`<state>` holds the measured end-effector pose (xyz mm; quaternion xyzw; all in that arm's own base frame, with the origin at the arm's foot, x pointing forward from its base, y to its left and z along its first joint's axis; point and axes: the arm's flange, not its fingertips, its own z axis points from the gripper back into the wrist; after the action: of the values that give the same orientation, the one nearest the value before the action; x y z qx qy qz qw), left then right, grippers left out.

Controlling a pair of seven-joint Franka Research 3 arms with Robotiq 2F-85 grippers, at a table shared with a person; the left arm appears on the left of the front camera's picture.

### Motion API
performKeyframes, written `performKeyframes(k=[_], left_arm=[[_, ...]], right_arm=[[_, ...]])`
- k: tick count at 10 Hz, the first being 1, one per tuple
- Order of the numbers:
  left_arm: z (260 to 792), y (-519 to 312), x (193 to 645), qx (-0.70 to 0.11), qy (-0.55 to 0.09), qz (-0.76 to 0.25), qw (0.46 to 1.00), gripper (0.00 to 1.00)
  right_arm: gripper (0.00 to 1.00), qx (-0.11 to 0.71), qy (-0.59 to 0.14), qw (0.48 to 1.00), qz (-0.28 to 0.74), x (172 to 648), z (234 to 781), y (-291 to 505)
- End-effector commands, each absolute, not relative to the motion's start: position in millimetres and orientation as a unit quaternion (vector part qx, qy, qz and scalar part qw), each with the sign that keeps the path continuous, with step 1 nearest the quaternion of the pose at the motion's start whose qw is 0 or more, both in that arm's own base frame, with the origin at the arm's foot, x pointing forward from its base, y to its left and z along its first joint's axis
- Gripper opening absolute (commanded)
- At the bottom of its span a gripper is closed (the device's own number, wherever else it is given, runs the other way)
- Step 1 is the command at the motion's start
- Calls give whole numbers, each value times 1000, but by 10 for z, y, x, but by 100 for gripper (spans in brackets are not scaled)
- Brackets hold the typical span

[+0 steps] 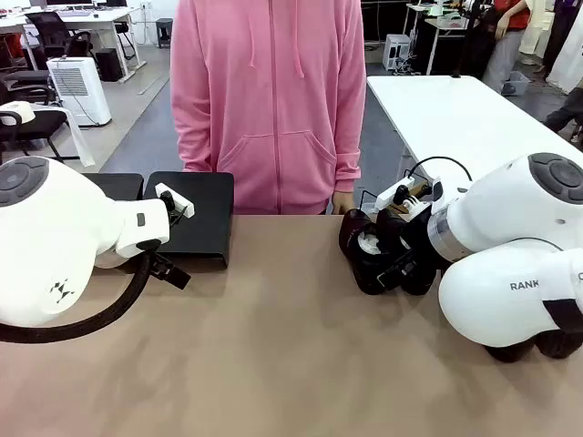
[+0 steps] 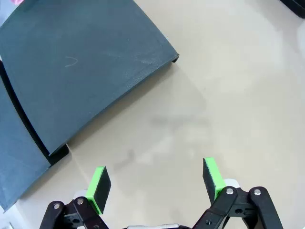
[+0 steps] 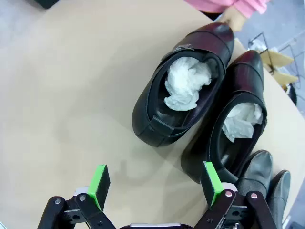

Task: Organize the shoes by placing them on the stand.
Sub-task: Pick up one Shoe and place it in the middle of the table.

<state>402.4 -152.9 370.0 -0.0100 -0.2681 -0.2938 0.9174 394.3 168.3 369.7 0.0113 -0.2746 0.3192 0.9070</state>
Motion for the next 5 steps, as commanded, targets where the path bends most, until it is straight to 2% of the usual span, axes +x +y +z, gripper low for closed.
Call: performKeyframes(k=[1,5], left_arm=[[3702,-1529,4023,-10,-268,-294,917,100],[3702,-1529,4023,-10,-268,-294,917,100]], right_arm=[[100,11,-275,907,319,3943,3699,1683],[100,11,-275,907,319,3943,3699,1683]])
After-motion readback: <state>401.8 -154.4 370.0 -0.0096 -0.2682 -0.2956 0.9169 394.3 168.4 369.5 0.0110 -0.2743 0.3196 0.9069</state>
